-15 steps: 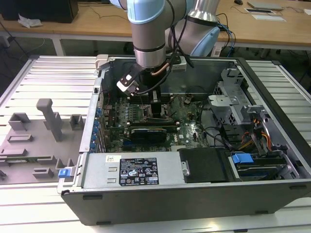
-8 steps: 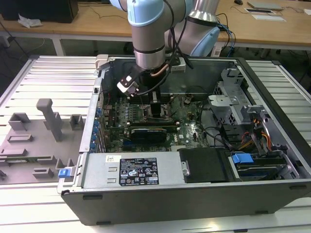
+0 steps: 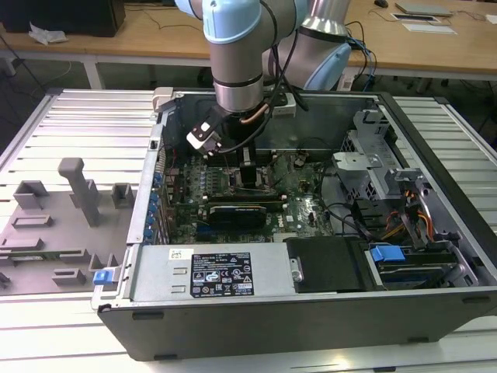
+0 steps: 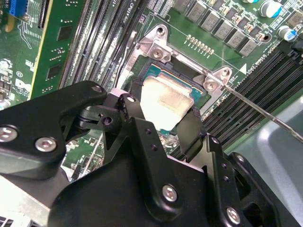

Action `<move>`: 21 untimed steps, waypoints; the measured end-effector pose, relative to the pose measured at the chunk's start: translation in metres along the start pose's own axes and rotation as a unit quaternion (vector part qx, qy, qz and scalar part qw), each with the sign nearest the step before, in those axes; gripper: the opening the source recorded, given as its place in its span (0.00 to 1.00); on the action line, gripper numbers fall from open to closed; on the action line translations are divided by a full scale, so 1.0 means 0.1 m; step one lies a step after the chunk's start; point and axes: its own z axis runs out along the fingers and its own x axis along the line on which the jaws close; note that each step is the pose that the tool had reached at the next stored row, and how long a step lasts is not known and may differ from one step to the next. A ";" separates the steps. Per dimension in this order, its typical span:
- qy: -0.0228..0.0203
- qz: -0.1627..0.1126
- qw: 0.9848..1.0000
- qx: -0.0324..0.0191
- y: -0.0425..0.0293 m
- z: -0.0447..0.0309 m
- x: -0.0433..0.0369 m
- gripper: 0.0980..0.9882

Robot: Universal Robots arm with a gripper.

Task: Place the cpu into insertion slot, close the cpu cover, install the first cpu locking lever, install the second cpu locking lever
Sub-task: 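Place the cpu into insertion slot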

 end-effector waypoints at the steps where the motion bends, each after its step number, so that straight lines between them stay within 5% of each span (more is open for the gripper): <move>1: 0.000 0.000 1.000 0.000 0.000 0.001 0.000 0.50; 6: 0.000 0.000 1.000 0.000 -0.001 0.002 0.000 0.50; 8: 0.000 0.000 1.000 0.000 -0.001 0.002 0.000 0.58; 19: 0.000 0.000 1.000 0.000 0.011 -0.079 -0.002 0.58; 21: 0.000 0.000 1.000 0.000 0.011 -0.079 -0.002 0.49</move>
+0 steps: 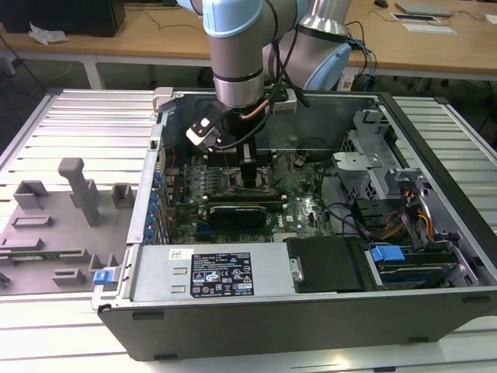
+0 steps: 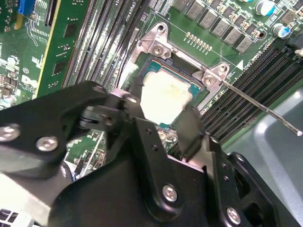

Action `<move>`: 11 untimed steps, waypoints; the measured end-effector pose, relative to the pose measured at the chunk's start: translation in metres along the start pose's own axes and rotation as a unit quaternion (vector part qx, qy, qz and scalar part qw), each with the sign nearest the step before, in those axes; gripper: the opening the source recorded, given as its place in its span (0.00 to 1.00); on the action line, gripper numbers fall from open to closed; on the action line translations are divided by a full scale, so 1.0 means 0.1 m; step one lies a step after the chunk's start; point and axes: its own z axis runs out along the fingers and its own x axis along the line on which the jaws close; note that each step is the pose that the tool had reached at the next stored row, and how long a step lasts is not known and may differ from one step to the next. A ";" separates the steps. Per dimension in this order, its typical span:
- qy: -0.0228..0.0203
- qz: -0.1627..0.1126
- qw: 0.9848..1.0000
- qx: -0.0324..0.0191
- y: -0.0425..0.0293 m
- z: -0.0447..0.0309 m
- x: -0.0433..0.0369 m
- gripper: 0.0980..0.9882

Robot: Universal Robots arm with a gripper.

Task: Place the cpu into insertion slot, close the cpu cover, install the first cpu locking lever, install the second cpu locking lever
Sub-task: 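Place the cpu into insertion slot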

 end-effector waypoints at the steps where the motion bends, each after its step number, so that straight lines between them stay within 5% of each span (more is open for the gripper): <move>1: 0.000 0.000 1.000 0.000 0.000 0.000 0.000 0.49; 2: 0.000 0.000 1.000 0.000 0.000 0.000 0.000 0.35; 3: 0.000 0.000 1.000 0.000 0.000 0.000 0.000 0.35; 8: 0.000 0.000 1.000 0.000 0.000 -0.001 0.000 0.01; 11: 0.000 0.000 1.000 0.000 0.000 -0.002 0.000 0.01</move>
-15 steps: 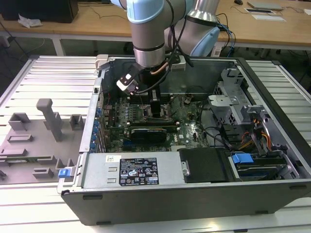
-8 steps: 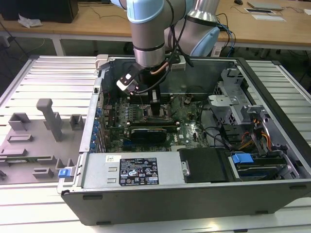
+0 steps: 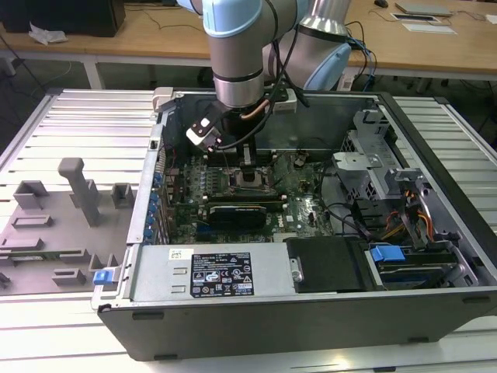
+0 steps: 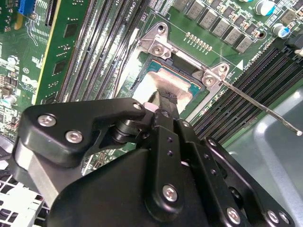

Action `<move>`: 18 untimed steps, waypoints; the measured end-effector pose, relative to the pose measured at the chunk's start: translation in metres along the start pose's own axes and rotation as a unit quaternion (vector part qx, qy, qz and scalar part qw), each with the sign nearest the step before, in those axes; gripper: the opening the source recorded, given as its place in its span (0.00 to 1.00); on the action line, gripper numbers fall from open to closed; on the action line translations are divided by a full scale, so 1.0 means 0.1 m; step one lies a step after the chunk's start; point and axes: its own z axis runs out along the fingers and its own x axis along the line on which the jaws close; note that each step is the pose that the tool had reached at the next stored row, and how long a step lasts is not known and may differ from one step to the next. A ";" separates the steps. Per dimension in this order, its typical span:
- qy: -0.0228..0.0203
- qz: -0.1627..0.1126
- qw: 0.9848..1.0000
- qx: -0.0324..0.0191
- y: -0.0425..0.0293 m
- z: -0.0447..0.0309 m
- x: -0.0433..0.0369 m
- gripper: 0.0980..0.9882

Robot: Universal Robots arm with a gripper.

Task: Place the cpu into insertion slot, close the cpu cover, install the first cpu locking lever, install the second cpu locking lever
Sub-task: 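Place the cpu into insertion slot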

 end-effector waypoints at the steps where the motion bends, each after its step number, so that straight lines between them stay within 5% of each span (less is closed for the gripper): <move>1: 0.000 0.000 1.000 0.000 0.001 0.000 0.000 0.01; 3: 0.002 0.000 1.000 0.008 0.010 0.000 -0.001 0.01; 14: 0.003 0.000 1.000 0.010 0.024 -0.085 -0.003 0.01; 18: 0.008 0.000 0.999 0.041 0.046 -0.079 -0.005 0.01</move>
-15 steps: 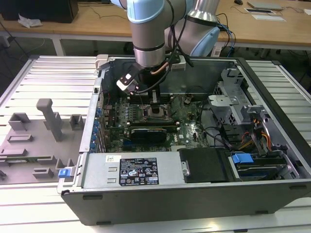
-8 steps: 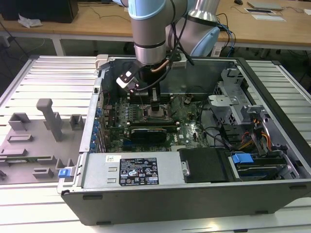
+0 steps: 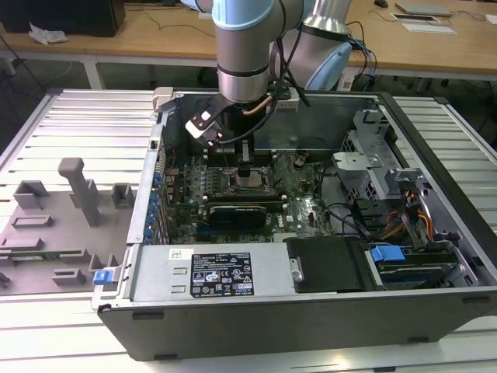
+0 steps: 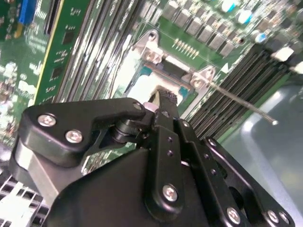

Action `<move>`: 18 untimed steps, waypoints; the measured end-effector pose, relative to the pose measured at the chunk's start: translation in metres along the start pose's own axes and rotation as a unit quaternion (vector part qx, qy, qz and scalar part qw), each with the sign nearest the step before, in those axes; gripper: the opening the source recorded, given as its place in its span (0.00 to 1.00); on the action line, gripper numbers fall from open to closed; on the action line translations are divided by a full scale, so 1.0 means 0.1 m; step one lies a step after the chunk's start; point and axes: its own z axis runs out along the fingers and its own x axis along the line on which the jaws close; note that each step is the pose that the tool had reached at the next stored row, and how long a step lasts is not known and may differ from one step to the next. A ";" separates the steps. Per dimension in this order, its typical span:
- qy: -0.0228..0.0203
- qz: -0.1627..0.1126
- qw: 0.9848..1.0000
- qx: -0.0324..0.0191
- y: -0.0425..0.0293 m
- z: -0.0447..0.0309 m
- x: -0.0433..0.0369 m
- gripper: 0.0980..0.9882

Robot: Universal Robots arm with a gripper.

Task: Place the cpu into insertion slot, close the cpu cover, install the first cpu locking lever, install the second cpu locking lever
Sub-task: 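Place the cpu into insertion slot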

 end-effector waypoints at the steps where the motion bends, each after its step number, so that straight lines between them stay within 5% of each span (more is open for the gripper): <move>1: 0.000 0.000 1.000 0.002 0.000 -0.001 0.000 0.01; 15: 0.003 -0.028 1.000 0.002 0.131 0.035 -0.043 0.01; 17: 0.004 -0.028 1.000 0.002 0.129 0.052 -0.044 0.01; 18: 0.009 -0.028 1.000 0.002 0.129 0.061 -0.044 0.01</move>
